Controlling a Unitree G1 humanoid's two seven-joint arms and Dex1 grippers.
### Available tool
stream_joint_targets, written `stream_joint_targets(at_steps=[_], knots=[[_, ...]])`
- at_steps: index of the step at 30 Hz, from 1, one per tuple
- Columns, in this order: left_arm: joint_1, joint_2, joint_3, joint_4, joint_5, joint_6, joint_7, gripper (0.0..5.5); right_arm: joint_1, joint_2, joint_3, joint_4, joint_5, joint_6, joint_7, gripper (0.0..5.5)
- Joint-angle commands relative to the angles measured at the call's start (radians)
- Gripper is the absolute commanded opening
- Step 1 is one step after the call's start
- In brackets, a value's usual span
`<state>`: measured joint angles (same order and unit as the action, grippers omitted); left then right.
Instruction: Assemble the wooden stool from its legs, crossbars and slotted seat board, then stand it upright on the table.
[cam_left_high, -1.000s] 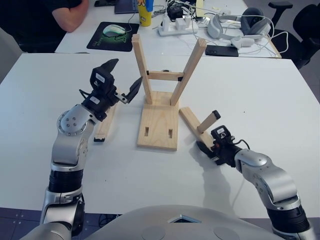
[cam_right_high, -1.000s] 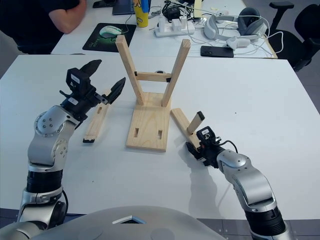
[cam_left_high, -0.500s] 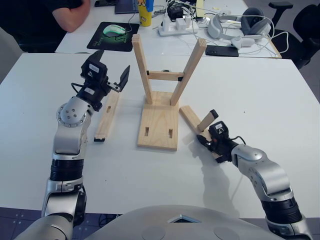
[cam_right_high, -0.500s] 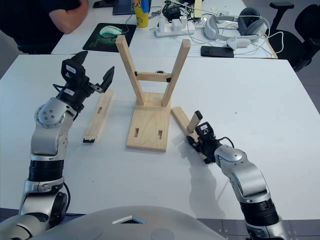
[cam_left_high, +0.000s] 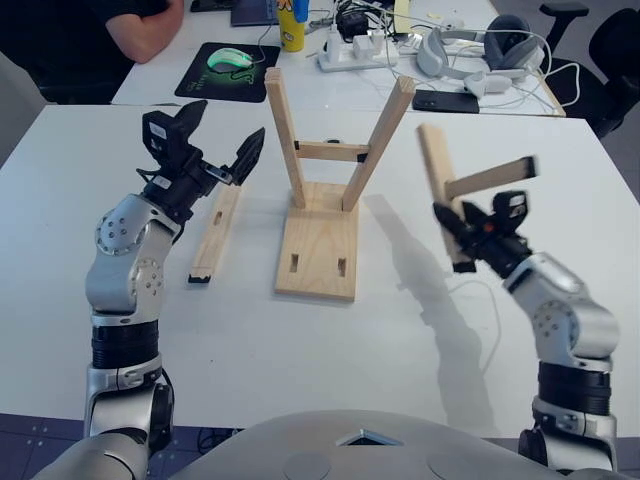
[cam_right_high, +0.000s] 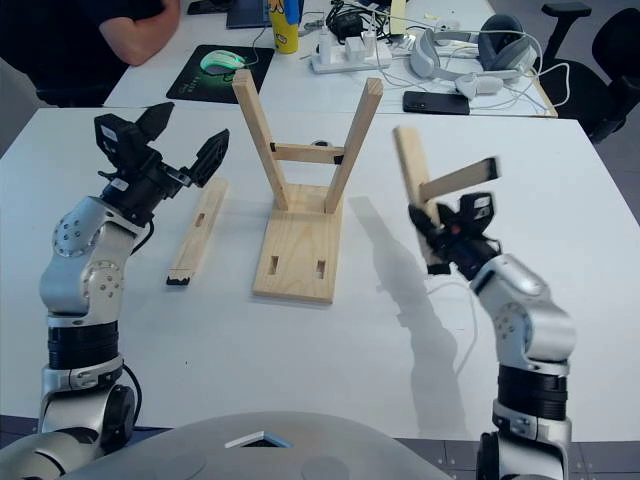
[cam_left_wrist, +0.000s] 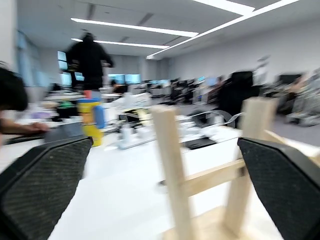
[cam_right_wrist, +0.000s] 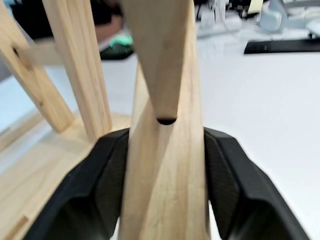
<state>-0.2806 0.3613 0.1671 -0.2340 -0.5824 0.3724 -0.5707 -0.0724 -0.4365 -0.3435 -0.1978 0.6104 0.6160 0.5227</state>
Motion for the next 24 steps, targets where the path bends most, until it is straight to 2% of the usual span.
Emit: stream_joint_targets(at_steps=[1,6,10,14,24], knots=[[-0.037,0.043,0.048,-0.031,-0.223,0.182,-0.074,5.4,0.005,-0.012,-0.101,0.0,0.189,0.036,0.115,2.06],[-0.08,0.08,0.076,-0.035,-0.416,0.342,-0.096,5.4,-0.078,0.001,-0.141,-0.052,0.451,0.136,0.126,2.06],[-0.151,0.065,0.065,0.027,-0.536,0.449,-0.1,5.4,-0.13,0.027,-0.052,-0.128,0.68,0.257,0.117,2.06],[-0.217,0.065,0.021,0.082,-0.562,0.516,-0.129,5.4,-0.14,0.021,0.064,-0.151,0.686,0.297,0.17,2.06],[-0.404,0.073,-0.026,0.264,-0.628,0.699,-0.257,5.4,-0.137,0.019,0.177,-0.125,0.622,0.268,0.284,2.06]])
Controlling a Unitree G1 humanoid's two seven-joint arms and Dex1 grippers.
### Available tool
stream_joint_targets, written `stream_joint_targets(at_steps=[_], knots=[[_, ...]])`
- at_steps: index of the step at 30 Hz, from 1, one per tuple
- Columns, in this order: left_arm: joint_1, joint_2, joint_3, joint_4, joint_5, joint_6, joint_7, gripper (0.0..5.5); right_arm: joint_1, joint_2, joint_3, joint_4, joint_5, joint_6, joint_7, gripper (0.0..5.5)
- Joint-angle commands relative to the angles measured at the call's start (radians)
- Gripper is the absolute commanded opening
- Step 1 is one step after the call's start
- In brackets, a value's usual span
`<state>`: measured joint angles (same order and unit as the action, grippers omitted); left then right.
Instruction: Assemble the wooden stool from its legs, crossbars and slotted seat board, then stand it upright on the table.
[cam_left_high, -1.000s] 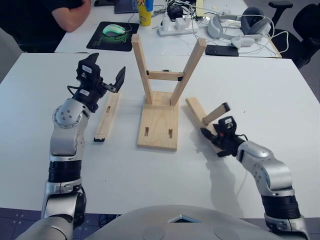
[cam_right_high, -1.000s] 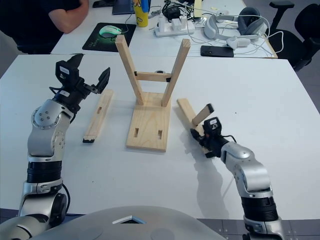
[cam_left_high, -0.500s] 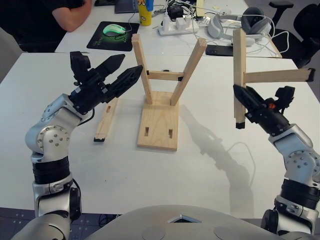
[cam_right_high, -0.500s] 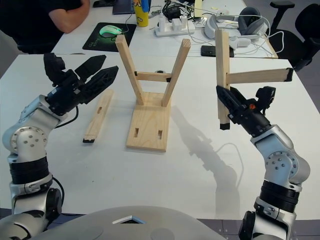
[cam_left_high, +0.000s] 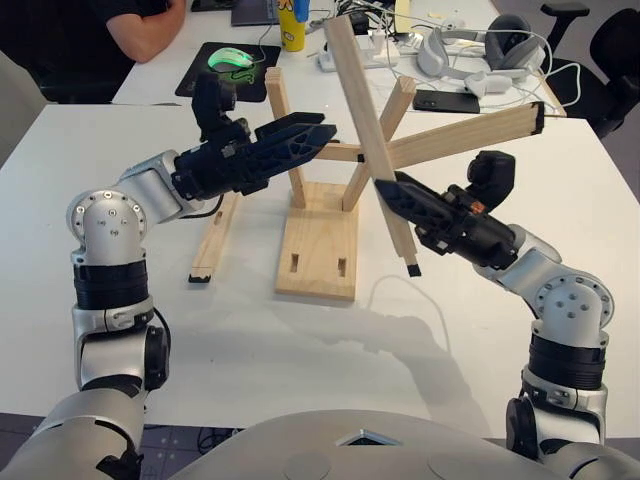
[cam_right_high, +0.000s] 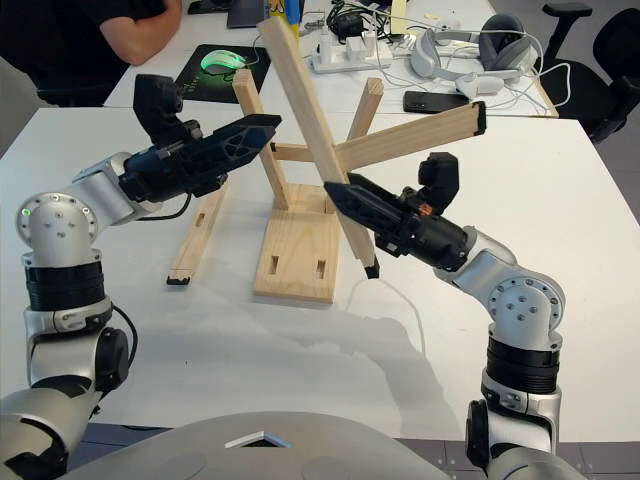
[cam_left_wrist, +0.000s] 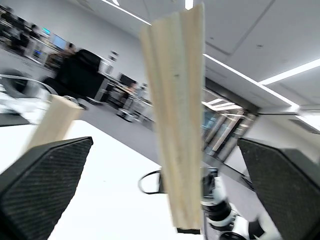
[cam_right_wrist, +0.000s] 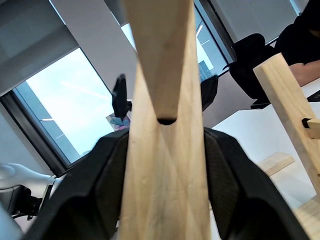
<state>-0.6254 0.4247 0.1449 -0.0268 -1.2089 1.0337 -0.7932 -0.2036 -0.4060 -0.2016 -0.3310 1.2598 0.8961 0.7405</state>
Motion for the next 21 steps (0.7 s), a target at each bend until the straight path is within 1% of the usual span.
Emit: stream_joint_targets(at_steps=[1,5,16,17,21], knots=[[-0.065,0.009,-0.01,0.076,0.011,0.038,-0.047,5.4,0.005,-0.014,0.049,0.018,-0.045,-0.018,0.086,2.06],[-0.07,0.0,-0.022,0.108,0.034,0.047,-0.077,5.4,0.051,-0.001,0.087,0.035,-0.099,-0.047,0.139,2.06],[-0.071,0.012,-0.037,0.137,0.094,0.077,-0.125,5.4,0.075,0.012,0.108,0.018,-0.123,-0.083,0.162,2.06],[-0.065,0.009,-0.042,0.139,0.101,0.079,-0.13,5.19,0.075,0.013,0.111,0.017,-0.124,-0.084,0.164,2.06],[-0.034,0.008,-0.067,0.128,0.138,0.075,-0.147,4.69,0.073,0.017,0.126,0.009,-0.124,-0.083,0.164,2.06]])
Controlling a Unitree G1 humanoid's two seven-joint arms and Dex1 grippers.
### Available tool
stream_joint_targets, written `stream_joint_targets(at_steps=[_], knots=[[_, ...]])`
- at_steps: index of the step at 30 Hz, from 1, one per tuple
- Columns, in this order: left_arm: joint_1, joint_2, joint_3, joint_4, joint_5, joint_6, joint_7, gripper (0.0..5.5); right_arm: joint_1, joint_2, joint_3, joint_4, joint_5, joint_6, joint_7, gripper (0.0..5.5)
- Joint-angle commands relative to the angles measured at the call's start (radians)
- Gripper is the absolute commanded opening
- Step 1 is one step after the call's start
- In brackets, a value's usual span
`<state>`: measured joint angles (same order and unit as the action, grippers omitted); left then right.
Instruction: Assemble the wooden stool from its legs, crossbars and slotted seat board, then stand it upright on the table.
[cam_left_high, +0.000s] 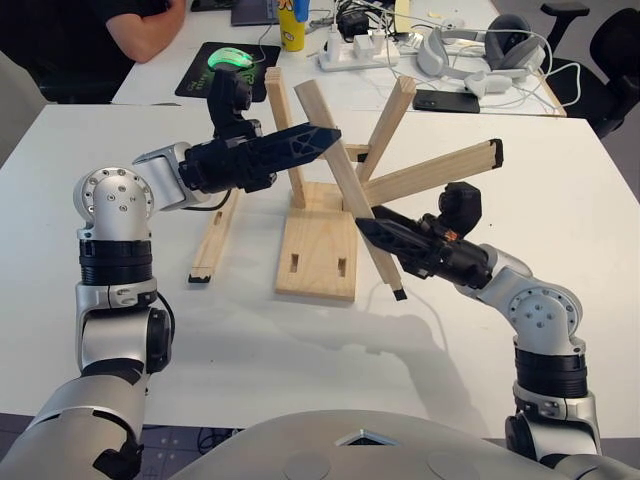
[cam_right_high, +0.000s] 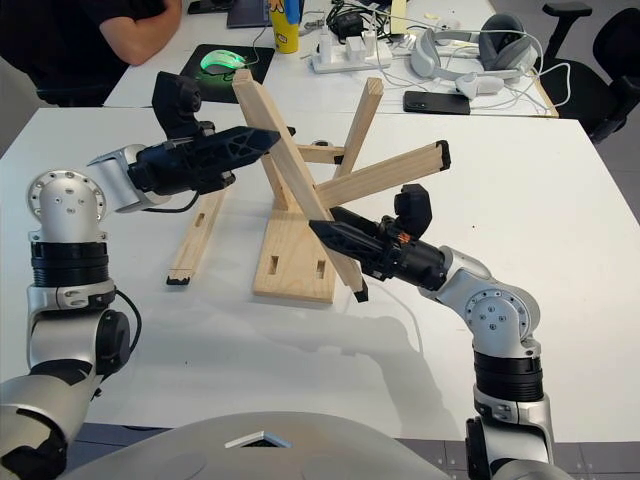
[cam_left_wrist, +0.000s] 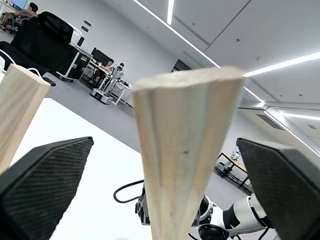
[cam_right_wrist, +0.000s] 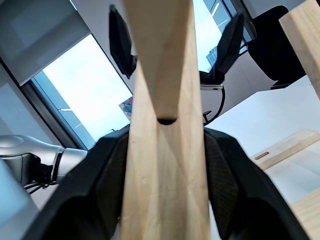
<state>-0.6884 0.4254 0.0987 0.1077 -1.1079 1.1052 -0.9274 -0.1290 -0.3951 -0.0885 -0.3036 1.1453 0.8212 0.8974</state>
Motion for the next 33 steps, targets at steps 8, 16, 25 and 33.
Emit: stream_joint_targets(at_steps=[8,16,25,33], knots=[[0.027,0.017,-0.013,-0.022,0.041,0.011,-0.036,3.6,0.003,0.013,0.018,-0.018,-0.013,-0.011,-0.002,2.06],[0.015,0.038,-0.007,-0.008,0.063,-0.004,-0.069,2.53,0.009,-0.008,0.028,-0.012,-0.046,-0.011,0.026,2.06],[0.018,0.043,-0.009,-0.012,0.101,-0.026,-0.116,2.07,0.004,-0.022,0.073,-0.009,-0.137,-0.06,0.054,2.06],[0.023,0.042,-0.006,-0.025,0.141,-0.059,-0.145,2.07,0.003,-0.066,0.114,0.019,-0.227,-0.098,0.089,2.49]])
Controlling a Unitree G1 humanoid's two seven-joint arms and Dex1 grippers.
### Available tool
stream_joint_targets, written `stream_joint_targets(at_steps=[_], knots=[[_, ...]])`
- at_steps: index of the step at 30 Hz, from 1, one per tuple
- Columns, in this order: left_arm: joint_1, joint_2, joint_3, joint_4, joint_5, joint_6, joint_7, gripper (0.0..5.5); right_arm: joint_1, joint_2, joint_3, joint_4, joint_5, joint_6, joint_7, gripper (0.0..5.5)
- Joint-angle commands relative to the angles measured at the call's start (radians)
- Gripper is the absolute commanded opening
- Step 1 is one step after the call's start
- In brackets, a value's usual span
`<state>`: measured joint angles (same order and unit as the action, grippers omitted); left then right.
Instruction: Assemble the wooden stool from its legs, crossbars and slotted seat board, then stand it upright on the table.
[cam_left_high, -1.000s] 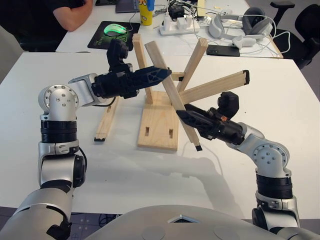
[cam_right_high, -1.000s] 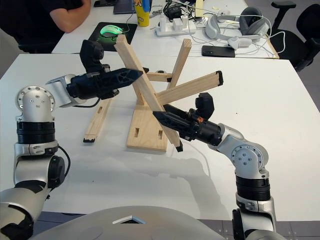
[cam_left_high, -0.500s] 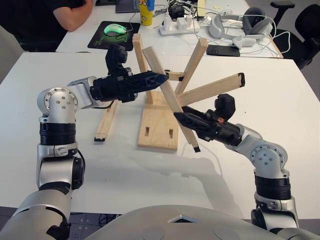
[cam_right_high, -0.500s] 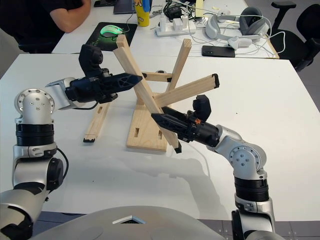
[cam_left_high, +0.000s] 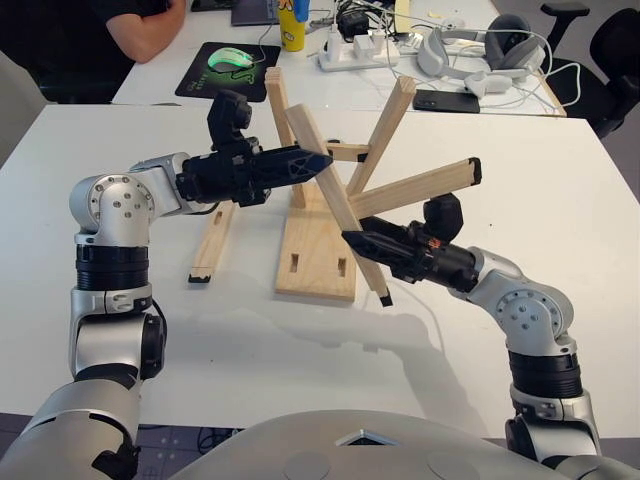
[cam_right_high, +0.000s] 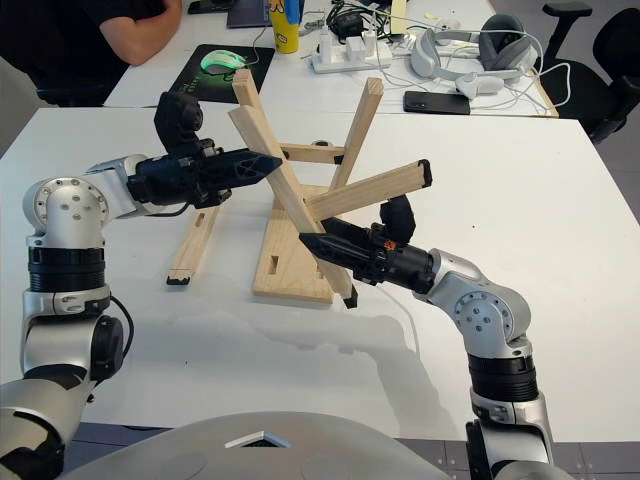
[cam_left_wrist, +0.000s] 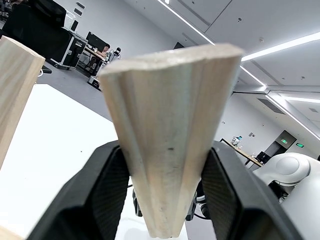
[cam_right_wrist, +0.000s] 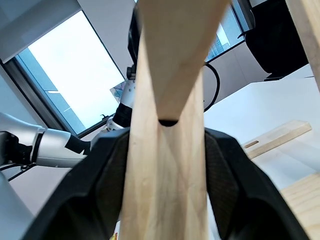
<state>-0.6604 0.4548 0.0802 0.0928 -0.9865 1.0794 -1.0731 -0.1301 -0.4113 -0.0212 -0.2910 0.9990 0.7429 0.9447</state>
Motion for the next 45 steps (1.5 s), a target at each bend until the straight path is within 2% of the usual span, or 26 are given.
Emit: stream_joint_targets(at_steps=[1,9,17,19,22,25,28,34,40,45], knots=[[-0.005,0.011,0.015,-0.012,0.022,-0.036,0.0,2.07,0.009,-0.057,0.057,0.014,-0.112,-0.042,0.046,2.65],[-0.002,0.028,0.034,-0.018,0.027,-0.043,-0.008,2.07,0.02,-0.086,0.125,0.088,-0.33,-0.201,0.071,3.85],[0.015,0.089,0.016,-0.059,0.067,-0.063,-0.037,2.07,-0.007,-0.067,0.126,0.18,-0.441,-0.306,0.049,4.97],[0.018,0.12,-0.004,-0.09,0.109,-0.107,-0.049,2.07,0.011,-0.068,0.154,0.178,-0.475,-0.328,0.057,4.97],[0.018,0.186,-0.063,-0.132,0.262,-0.273,-0.075,2.07,0.066,-0.079,0.217,0.154,-0.555,-0.392,0.069,4.97],[0.016,0.206,-0.061,-0.155,0.363,-0.445,-0.087,2.07,0.114,-0.081,0.25,0.158,-0.639,-0.486,0.055,4.97],[0.03,0.206,-0.052,-0.178,0.389,-0.52,-0.096,2.07,0.136,-0.08,0.253,0.171,-0.702,-0.574,0.038,4.97],[0.082,0.242,-0.071,-0.229,0.397,-0.552,-0.141,2.07,0.101,-0.057,0.268,0.245,-0.922,-0.824,-0.105,4.97],[0.074,0.281,-0.091,-0.205,0.439,-0.596,-0.197,2.07,0.118,-0.049,0.32,0.261,-1.001,-0.86,-0.143,4.97],[0.072,0.295,-0.102,-0.176,0.459,-0.618,-0.231,2.07,0.139,-0.064,0.336,0.226,-0.963,-0.824,-0.099,4.97]])
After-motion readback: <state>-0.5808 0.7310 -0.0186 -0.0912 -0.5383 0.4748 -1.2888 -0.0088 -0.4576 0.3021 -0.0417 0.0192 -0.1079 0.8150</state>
